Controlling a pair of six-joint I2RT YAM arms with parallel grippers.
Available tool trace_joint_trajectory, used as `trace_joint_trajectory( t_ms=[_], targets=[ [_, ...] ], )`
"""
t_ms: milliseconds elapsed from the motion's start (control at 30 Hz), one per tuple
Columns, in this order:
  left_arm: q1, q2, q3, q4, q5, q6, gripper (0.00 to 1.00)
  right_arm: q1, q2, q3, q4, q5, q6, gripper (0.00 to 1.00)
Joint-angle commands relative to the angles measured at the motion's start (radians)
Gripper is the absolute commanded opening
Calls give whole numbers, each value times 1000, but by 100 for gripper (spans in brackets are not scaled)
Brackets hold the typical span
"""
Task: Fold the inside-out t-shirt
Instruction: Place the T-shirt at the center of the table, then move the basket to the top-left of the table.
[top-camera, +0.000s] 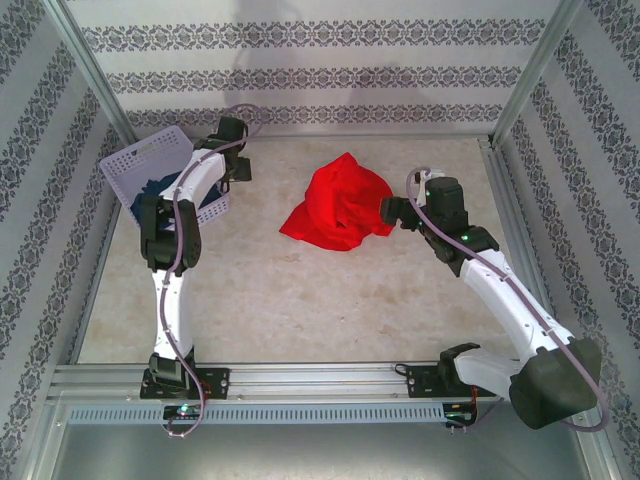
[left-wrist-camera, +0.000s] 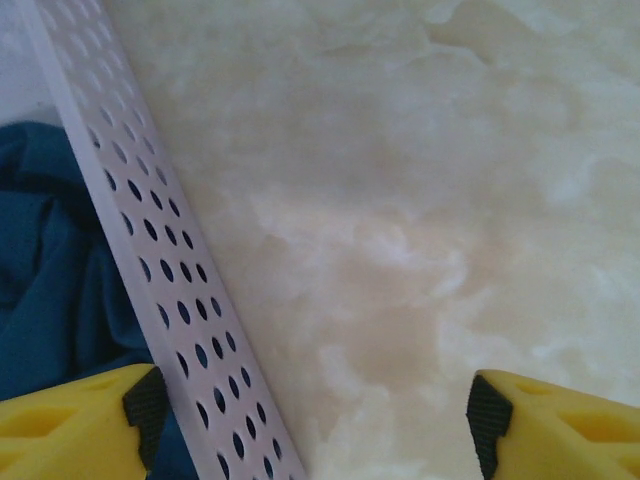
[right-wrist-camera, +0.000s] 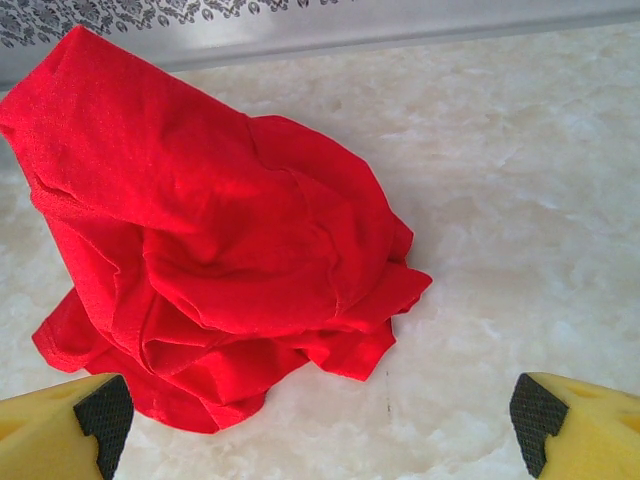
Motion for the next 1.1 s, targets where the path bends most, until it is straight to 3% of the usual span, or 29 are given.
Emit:
trace_joint_trajectory(
  t_ms=[0, 133, 333, 633, 800, 933, 1067],
  targets=[
    [25, 10, 29, -52, -1, -18, 77, 12, 10, 8, 20, -13, 2, 98],
    [42, 3, -8, -21, 26, -22, 68, 12, 21, 8, 27, -18, 2, 98],
    [66, 10, -27, -9, 44, 12, 45, 14, 45, -1, 37, -35, 9, 98],
    [68, -79, -125, -50, -23, 252, 27, 14, 58, -22, 48, -34, 13, 98],
    [75, -115, -197, -24, -104, 347, 22, 17, 124, 10, 48, -35, 12, 98],
    [108, -75, -161, -68, -193, 360, 21, 25, 195, 45, 37, -35, -1, 98],
    [143, -64, -109, -114, -279, 325, 34, 43, 285, 80, 20, -50, -40, 95]
  ],
)
